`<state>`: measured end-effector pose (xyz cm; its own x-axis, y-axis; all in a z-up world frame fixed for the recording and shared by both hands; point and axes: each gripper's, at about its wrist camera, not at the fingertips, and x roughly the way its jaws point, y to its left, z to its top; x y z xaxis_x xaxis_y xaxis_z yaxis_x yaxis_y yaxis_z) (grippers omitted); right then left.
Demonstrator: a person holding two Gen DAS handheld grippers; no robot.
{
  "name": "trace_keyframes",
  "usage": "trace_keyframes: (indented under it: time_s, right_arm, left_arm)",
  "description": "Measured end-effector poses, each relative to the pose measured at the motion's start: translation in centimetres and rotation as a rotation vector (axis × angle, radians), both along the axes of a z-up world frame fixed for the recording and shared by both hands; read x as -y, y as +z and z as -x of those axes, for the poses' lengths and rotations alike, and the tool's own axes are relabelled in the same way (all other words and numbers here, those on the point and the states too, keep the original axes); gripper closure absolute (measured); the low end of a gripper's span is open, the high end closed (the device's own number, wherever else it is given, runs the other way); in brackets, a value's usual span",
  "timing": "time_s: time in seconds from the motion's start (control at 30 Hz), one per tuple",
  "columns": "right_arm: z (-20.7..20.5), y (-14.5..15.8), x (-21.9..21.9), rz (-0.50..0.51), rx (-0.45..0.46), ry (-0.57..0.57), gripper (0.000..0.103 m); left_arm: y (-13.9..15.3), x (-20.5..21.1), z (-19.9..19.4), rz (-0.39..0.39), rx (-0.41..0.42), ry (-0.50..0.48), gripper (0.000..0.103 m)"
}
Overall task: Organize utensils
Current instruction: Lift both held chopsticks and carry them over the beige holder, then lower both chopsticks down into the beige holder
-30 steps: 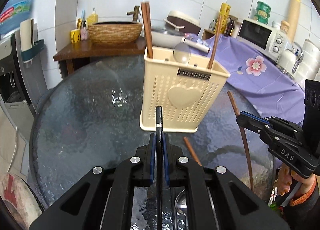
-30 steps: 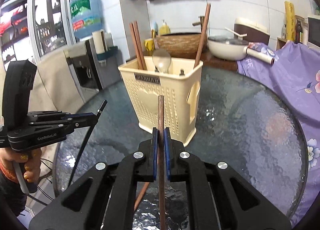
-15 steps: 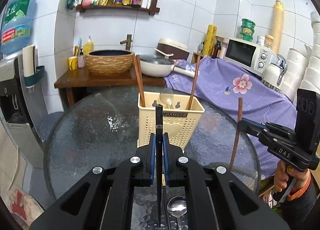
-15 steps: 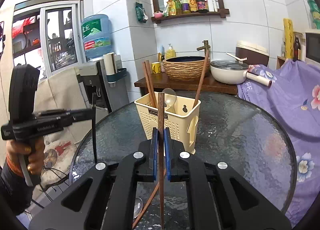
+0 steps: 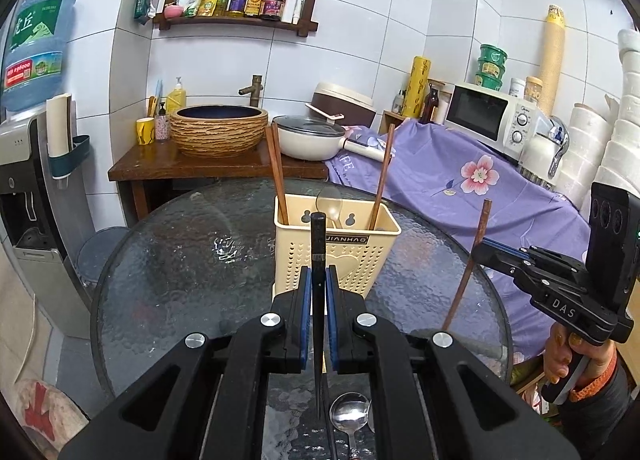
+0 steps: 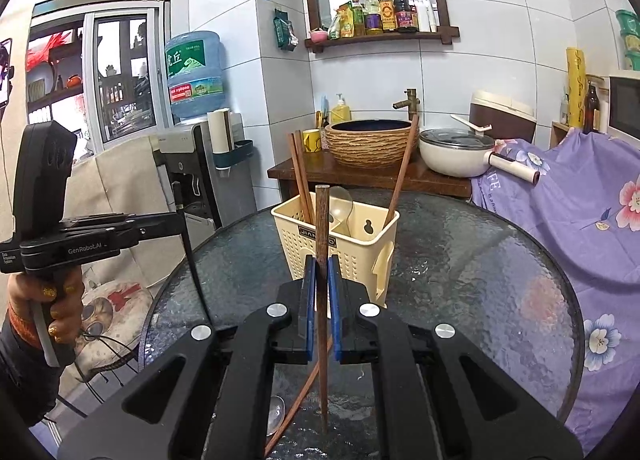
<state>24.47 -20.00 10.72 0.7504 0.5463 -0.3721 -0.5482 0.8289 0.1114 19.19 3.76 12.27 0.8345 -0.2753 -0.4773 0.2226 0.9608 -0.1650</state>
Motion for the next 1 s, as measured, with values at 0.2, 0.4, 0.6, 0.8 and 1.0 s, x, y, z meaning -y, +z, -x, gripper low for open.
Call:
trace_keyframes:
  time_s: [0.2,0.4,0.6,0.8,1.0]
  right_arm:
    - [0.1,1.0,-0.3,0.001,0.015,-0.002,0.096]
    - [-0.6,2.3,-0.8,-0.011,0.012,0.004,0.096]
    - [-1.9,5.0,-0.8,-0.055,0.011,0.006,0.096]
    - [-3.5,9.6,-0.9,-0.102,0.041,-0.008,0.096]
    - [-5.6,14.3,-1.8,-0.126,0.079,-0.038,0.096]
  left_arm:
    - [0.8,-0.1,0.0,0.000,0.014,0.010,0.096]
    - [1.7,0.4,-0.9,-0.012,0.007,0.000,0.096]
    - [3.9,0.7,-2.4,-0.007,-0.001,-0.012,0.096]
    - [8.4,0.9,-3.2,0.000,0.053,-0.011,0.096]
    - [13.9,1.5,-5.3,-0.006,0.100,0.020,0.096]
